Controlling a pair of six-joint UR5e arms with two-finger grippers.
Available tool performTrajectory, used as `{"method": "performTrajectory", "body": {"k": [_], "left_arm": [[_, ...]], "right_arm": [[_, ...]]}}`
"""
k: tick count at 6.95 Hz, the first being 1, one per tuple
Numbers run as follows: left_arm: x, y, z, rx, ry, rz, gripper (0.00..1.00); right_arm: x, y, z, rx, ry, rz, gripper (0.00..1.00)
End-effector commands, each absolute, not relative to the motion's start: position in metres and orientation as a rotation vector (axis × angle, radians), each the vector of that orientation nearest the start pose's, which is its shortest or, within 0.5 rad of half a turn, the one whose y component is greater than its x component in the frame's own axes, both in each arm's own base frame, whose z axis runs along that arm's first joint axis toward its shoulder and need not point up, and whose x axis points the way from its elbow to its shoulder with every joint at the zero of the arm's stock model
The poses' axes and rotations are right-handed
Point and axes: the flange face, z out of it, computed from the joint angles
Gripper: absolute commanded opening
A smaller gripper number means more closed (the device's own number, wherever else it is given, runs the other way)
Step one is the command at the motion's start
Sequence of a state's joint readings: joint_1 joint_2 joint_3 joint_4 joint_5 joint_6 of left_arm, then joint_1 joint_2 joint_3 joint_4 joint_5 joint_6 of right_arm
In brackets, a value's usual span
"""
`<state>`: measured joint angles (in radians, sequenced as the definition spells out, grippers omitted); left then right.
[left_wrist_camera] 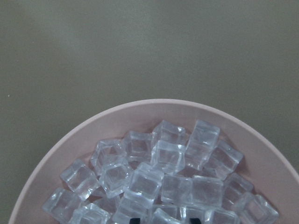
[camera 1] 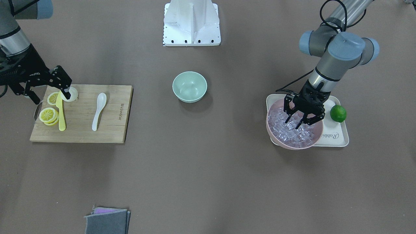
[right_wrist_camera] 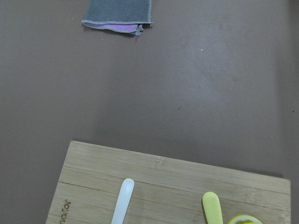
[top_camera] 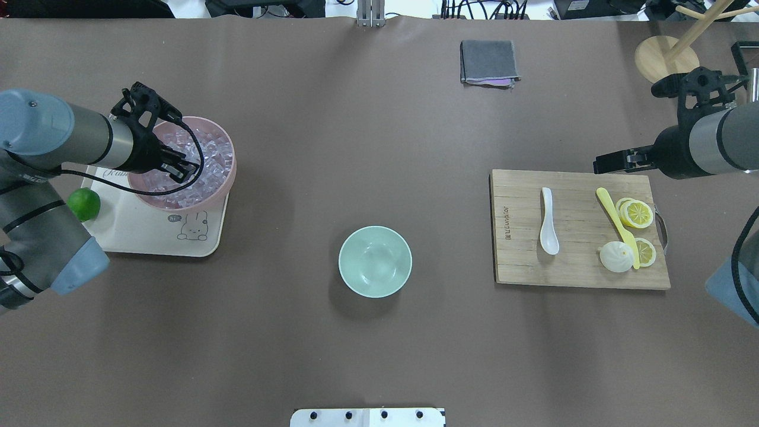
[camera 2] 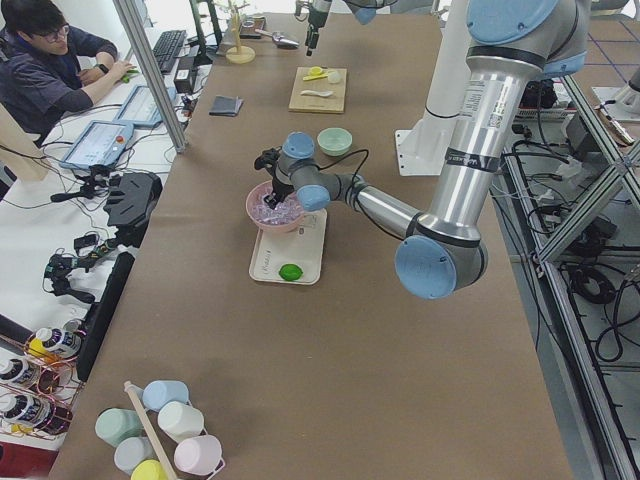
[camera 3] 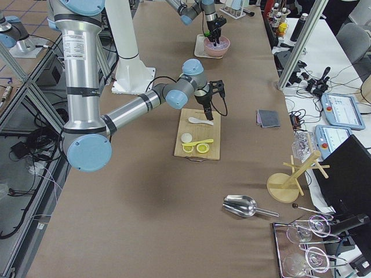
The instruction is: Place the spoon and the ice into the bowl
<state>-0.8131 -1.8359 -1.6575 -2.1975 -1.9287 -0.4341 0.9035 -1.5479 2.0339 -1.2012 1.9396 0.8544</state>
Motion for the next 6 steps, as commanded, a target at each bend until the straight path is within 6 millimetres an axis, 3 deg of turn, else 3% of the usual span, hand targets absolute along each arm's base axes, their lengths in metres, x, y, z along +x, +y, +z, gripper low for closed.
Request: {"method": "performTrajectory", "body": {"k": [1,2,3,4,5,6], "left_arm": [[0.346,-0.51,0.398,0.631,0.842,0.474,0.0],[0.339,-0.51,0.386,0.612,0.893,0.469,0.0],[0.335,-0.505,0.356,0.591,0.967,0.353,0.0],[0.342,-0.507,0.308,0.551,1.071,0.197,0.0],[0.357,-0.5,0.276,0.49,1.18,0.065,0.0],[0.398,-0.47,0.267,0.456,1.261,0.033,0.0]], "right_arm": [[-0.228,-0.447,0.389,0.374,-0.834,0.015,1.0],[-0.228,-0.447,0.389,0.375,-0.834,0.016,1.0],[-0.228,-0.447,0.39,0.374,-0.833,0.016,1.0],[-0.228,-0.447,0.39,0.374,-0.833,0.016,1.0],[-0.229,-0.447,0.39,0.372,-0.832,0.015,1.0],[-0.229,-0.448,0.39,0.381,-0.826,0.02,1.0]]}}
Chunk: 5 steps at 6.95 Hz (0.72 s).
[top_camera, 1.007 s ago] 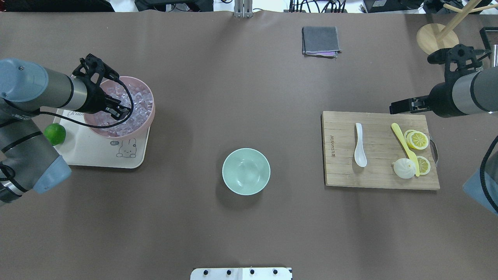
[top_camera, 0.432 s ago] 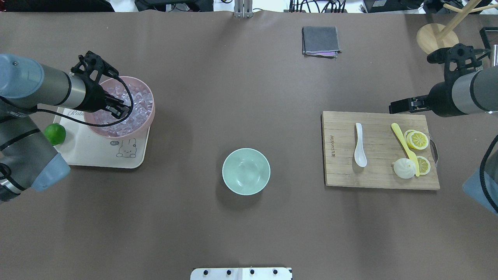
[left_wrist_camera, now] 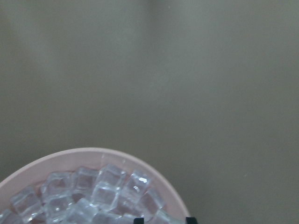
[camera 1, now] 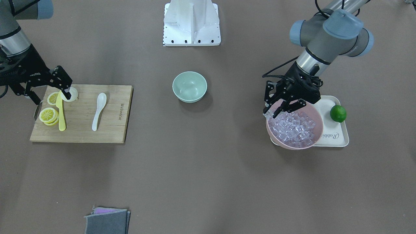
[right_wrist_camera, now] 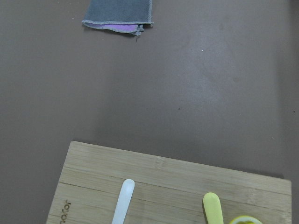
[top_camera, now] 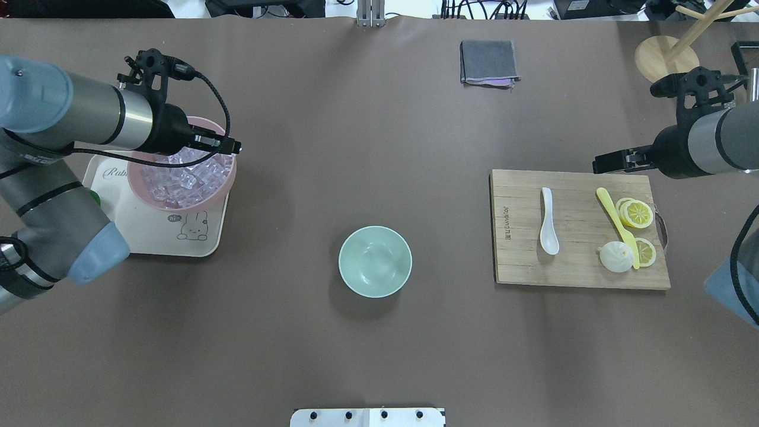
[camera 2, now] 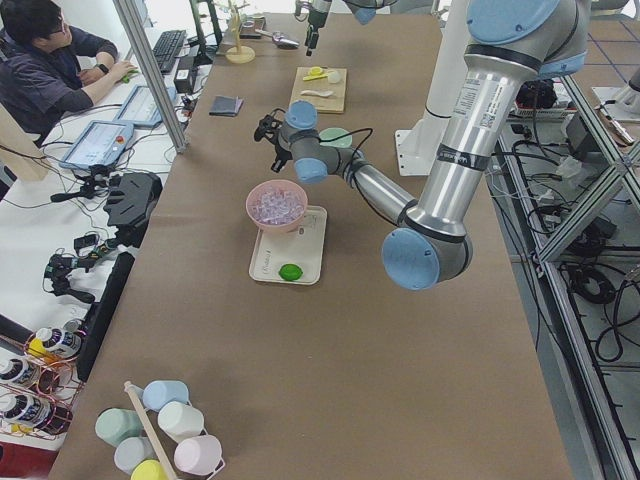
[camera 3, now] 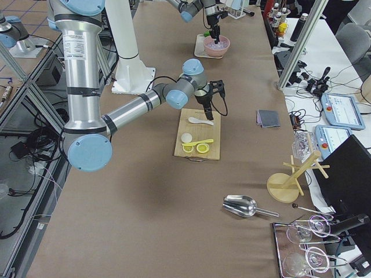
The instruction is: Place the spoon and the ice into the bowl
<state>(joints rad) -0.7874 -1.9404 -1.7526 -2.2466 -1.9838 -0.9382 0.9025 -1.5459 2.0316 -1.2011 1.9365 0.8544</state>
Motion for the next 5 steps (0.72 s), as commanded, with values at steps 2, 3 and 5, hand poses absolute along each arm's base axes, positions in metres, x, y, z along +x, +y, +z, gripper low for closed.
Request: {"method": "performTrajectory", "body": {"k": [2,3,5], "left_arm": [[0.504,-0.367,0.237,0.513,1.377,-0.043,0.0],[0.543,-0.328,0.226,0.537,1.382,-0.054,0.0],[0.589,-0.299,0.232,0.537,1.349,-0.057,0.0]], "right_arm": [[-0.23,-0.449,0.39,0.388,-0.819,0.022,1.0],[-0.232,-0.448,0.39,0.397,-0.812,0.021,1.0],[-0.243,-0.445,0.393,0.409,-0.79,0.013,1.0]]}}
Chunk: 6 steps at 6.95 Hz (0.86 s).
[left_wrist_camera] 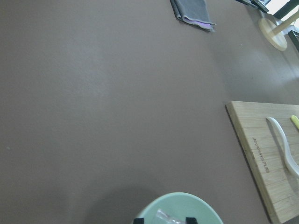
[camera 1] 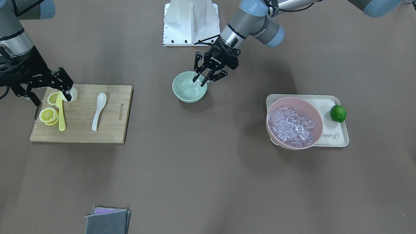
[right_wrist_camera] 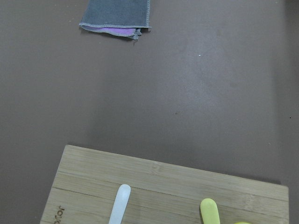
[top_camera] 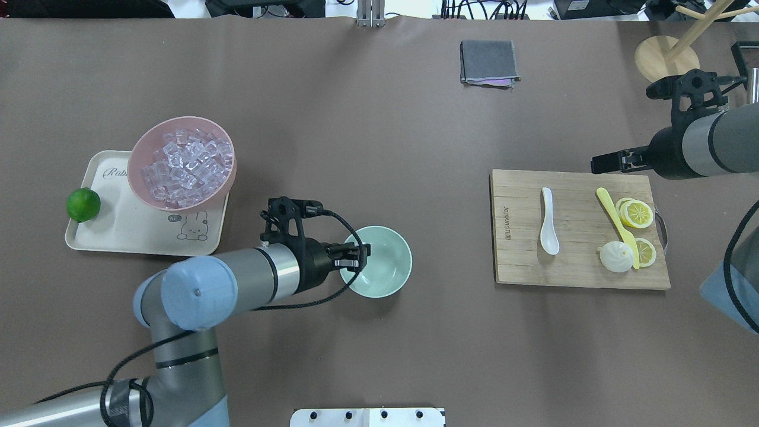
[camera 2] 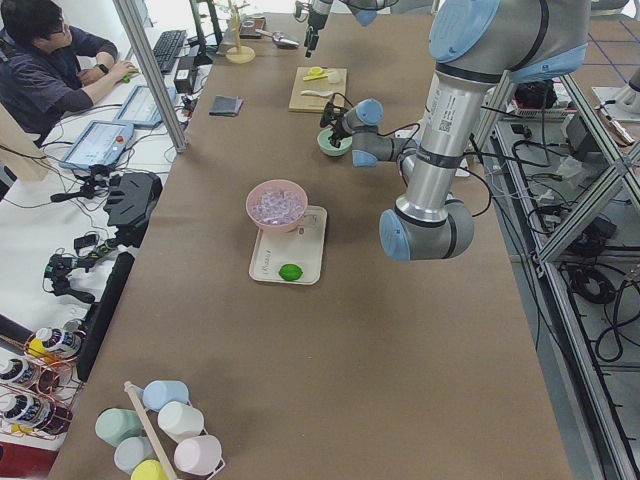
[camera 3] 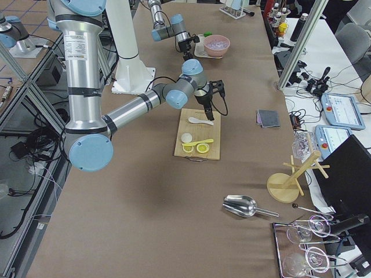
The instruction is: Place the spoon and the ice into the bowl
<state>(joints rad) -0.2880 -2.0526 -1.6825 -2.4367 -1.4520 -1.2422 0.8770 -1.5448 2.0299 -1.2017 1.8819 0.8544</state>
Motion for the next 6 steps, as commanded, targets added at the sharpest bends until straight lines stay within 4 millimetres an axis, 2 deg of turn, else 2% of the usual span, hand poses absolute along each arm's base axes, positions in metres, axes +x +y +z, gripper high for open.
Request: {"method": "performTrajectory", "body": {"k": [1,2,3,4,5,6], "left_arm": [[0.595,-0.299,0.239,0.534,1.332,-0.052,0.0],[0.595,-0.299,0.237,0.535,1.337,-0.053,0.0],[0.594,-0.299,0.235,0.536,1.341,-0.053,0.34],[0.593,-0.299,0.222,0.542,1.374,-0.061,0.86],[0.582,-0.3,0.21,0.559,1.434,-0.07,0.98],[0.567,-0.302,0.196,0.574,1.462,-0.079,0.98]], "right_arm": [[-0.243,-0.445,0.393,0.409,-0.789,0.012,1.0],[-0.244,-0.444,0.393,0.409,-0.789,0.011,1.0],[-0.246,-0.445,0.391,0.411,-0.793,0.009,1.0],[-0.25,-0.446,0.39,0.406,-0.796,0.013,1.0],[-0.253,-0.448,0.387,0.405,-0.797,0.022,1.0],[-0.254,-0.449,0.386,0.404,-0.794,0.028,1.0]]}}
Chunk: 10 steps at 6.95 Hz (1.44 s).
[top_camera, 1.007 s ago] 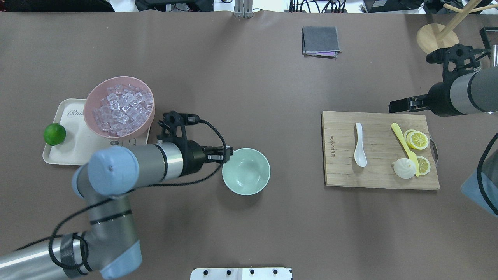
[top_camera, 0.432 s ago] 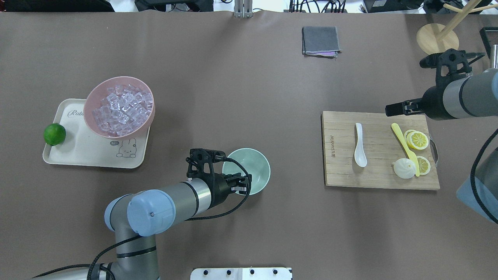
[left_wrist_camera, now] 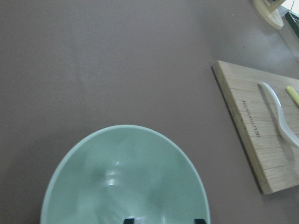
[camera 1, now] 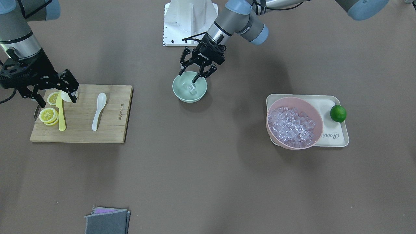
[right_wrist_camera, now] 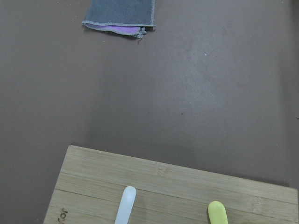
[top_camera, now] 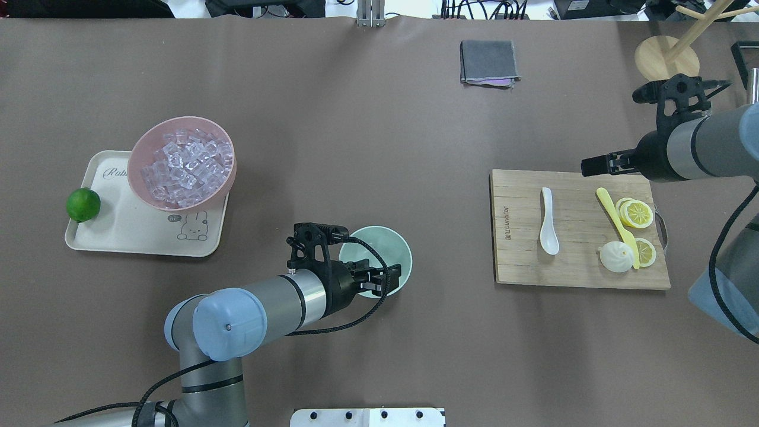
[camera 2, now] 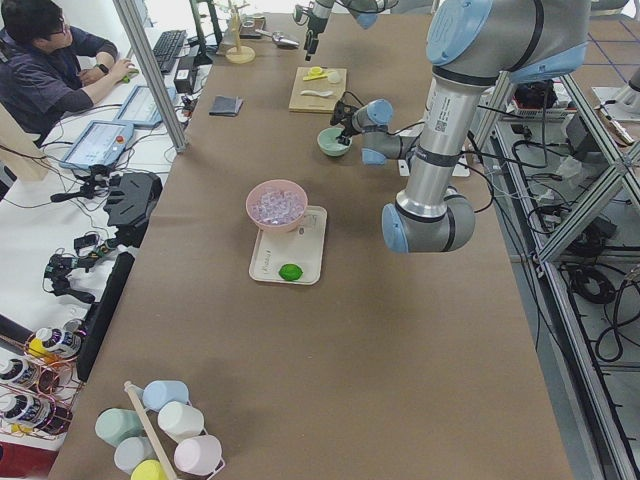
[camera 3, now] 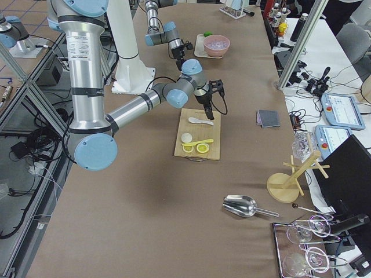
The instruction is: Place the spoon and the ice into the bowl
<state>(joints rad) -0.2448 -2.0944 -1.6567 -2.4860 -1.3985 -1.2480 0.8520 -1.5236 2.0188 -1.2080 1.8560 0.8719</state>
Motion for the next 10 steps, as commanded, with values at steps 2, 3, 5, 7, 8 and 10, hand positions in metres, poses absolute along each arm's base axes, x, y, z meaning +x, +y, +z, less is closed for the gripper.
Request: {"method": "performTrajectory", "body": {"k": [2,3,5,7,8,10], "left_arm": [[0.524,-0.333,0.189,0.591,1.443,-0.089,0.98],[0.484,-0.366,0.189,0.508,1.385,-0.04,0.98],[0.323,-0.487,0.24,0.384,1.237,0.104,0.98],[0.154,-0.535,0.371,0.457,1.02,0.231,0.98],[0.089,-0.538,0.429,0.492,0.922,0.283,0.98],[0.008,-0.54,0.501,0.491,0.823,0.323,0.98]], "right_arm": [[-0.264,-0.444,0.387,0.392,-0.791,0.084,1.0],[-0.277,-0.439,0.389,0.388,-0.782,0.109,1.0],[-0.308,-0.427,0.4,0.368,-0.756,0.22,1.0],[-0.335,-0.416,0.413,0.352,-0.742,0.27,1.0],[-0.349,-0.411,0.417,0.365,-0.727,0.282,1.0],[-0.376,-0.41,0.413,0.392,-0.721,0.324,0.97]]}}
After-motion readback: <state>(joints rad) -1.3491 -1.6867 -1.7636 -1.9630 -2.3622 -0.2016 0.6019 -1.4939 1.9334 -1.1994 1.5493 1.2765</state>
